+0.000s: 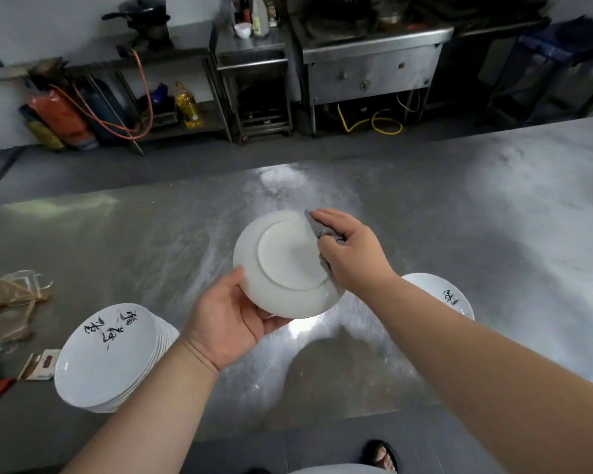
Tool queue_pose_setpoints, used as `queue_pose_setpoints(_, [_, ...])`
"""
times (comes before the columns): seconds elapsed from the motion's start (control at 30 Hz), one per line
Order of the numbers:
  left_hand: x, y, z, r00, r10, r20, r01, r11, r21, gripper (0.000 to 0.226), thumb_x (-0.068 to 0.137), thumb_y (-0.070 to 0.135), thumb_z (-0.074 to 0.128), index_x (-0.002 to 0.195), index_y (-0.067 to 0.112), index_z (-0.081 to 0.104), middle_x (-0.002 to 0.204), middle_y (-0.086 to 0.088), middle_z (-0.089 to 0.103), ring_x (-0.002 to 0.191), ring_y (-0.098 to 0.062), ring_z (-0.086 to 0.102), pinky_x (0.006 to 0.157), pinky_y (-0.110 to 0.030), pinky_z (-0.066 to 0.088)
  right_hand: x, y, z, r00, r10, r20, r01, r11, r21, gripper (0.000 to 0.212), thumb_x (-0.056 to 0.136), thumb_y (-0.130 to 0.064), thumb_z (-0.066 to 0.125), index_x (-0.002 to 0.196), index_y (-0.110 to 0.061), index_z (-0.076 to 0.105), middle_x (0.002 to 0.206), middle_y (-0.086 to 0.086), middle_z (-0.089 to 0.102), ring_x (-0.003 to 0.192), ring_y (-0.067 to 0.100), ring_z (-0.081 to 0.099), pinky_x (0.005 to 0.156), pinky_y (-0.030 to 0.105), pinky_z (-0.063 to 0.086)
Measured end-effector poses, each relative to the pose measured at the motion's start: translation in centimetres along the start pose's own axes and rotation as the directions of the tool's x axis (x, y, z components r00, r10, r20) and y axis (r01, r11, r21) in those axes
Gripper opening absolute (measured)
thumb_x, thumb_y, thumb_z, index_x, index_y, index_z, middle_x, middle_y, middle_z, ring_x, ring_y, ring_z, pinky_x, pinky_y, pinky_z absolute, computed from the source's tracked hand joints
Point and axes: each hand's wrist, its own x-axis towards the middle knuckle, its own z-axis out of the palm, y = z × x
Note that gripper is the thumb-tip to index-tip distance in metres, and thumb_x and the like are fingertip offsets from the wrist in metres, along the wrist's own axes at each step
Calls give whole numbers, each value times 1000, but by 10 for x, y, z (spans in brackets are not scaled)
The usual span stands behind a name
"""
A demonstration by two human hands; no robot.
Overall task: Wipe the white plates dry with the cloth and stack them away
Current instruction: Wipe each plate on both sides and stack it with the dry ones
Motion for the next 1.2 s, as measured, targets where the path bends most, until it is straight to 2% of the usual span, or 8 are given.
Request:
queue_pose_setpoints(0.13, [5, -2, -8, 994, 43, -96, -39, 998, 43, 41, 104, 28, 47, 143, 15, 55, 119, -11, 76, 96, -26, 78, 64, -43, 65, -10, 10, 5, 1000, -27, 14, 28, 995, -99, 53, 95, -4, 56, 143, -22, 64, 151, -22, 50, 125, -22, 43, 101, -3, 27])
queue_pose_setpoints(0.33, [21, -45, 13, 973, 146, -178, -169, 979, -118, 42, 110, 25, 40, 150, 16, 50, 134, -19, 68, 103, -30, 76, 72, -41, 65, -86, 40, 57, 998, 37, 57, -25, 982, -188, 70, 112, -28, 39, 167, -22, -6, 165, -21, -29, 143, -18, -25, 121, 11, -1])
queue_pose_setpoints(0.5, [31, -50, 26, 976, 97, -194, -134, 974, -184, 43, 112, 26, 39, 151, 10, 48, 135, -25, 65, 117, -39, 70, 80, -44, 64, -42, 42, 29, 999, 26, -48, -35, 978, -205, 68, 112, -23, 40, 167, -17, 0, 173, -4, -15, 126, -38, -20, 104, -8, -1])
queue_pose_setpoints(0.73, [40, -63, 53, 976, 30, -215, -59, 990, -126, 37, 112, 28, 42, 142, 12, 58, 130, -17, 71, 117, -33, 71, 95, -43, 58, -91, 44, 48, 997, 63, -51, -76, 950, -304, 69, 111, -33, 34, 166, -27, -7, 167, -10, -36, 153, 0, -28, 123, 16, -5])
queue_pose_setpoints(0.9, [52, -69, 54, 989, -22, -147, -1, 988, -155, 45, 112, 28, 41, 150, 5, 47, 135, -25, 66, 120, -40, 68, 85, -45, 64, -63, 64, 1, 976, 82, -200, -120, 976, -184, 60, 112, -27, 39, 167, -18, 16, 172, 1, 9, 157, 2, 8, 122, 13, 11])
queue_pose_setpoints(1.0, [55, -74, 50, 984, -86, -158, 70, 992, -101, 41, 110, 23, 46, 147, 6, 50, 131, -20, 70, 111, -36, 73, 73, -45, 65, -40, 69, -57, 930, 304, -207, -314, 949, -17, 26, 107, -26, 48, 126, -18, 63, 105, 1, 67, 93, 22, 69, 79, 29, 53])
queue_pose_setpoints(1.07, [56, -83, 47, 978, -143, -149, 138, 990, -43, 40, 108, 23, 50, 145, 7, 53, 129, -17, 72, 103, -32, 76, 68, -44, 65, -40, 66, -96, 895, 434, -101, -440, 897, -48, 24, 102, -27, 48, 91, -14, 64, 70, 4, 69, 51, 25, 66, 45, 31, 49])
queue_pose_setpoints(1.2, [66, -100, 55, 958, -265, -111, 274, 959, 76, 31, 106, 25, 51, 133, 14, 62, 119, -12, 76, 91, -26, 78, 65, -42, 65, -58, 61, -157, 821, 563, 90, -539, 818, -203, 33, 96, -27, 49, 71, -11, 63, 60, 4, 66, 45, 30, 63, 38, 24, 36])
